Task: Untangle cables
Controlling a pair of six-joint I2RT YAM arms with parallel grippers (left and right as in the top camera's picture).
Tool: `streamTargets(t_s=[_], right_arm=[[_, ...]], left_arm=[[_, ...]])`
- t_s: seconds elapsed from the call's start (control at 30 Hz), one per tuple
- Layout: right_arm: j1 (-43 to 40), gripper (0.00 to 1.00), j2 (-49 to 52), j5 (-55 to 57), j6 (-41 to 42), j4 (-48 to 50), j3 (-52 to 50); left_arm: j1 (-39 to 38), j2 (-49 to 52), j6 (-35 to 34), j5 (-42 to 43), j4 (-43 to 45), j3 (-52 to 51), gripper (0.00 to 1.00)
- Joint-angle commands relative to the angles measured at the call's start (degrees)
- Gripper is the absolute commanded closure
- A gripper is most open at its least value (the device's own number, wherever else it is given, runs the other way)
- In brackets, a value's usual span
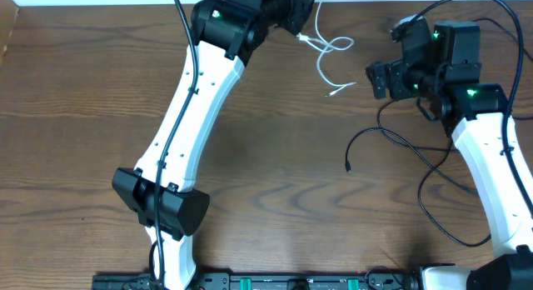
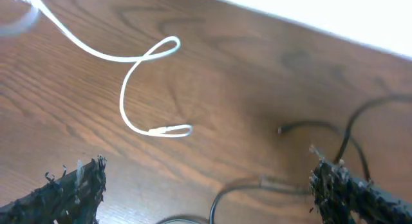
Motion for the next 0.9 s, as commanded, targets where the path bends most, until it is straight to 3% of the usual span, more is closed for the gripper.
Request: streamTargets(t_s=[0.0,0.77,0.83,0.87], right_arm=[[0.7,0.01,0.2,-2.8,-3.6,2.3,0.2],[9.4,0.01,6.8,-5.1,-3.3,9.5,0.2],[9.5,0.19,6.8,-5.1,-3.3,9.9,0.2],[9.5,0.44,6.8,-5.1,-3.3,9.9,0.2]], left_arm=[[-1.0,-1.2,-0.2,0.3,-1.5,0.4,0.93],[-5.1,-6.7,0.2,0.3,-4.9,0.4,0.93],[-5.1,-6.7,0.2,0.3,-5.1,0.4,0.93],[-5.1,-6.7,0.1,0.3,-5.1,0.4,0.93]])
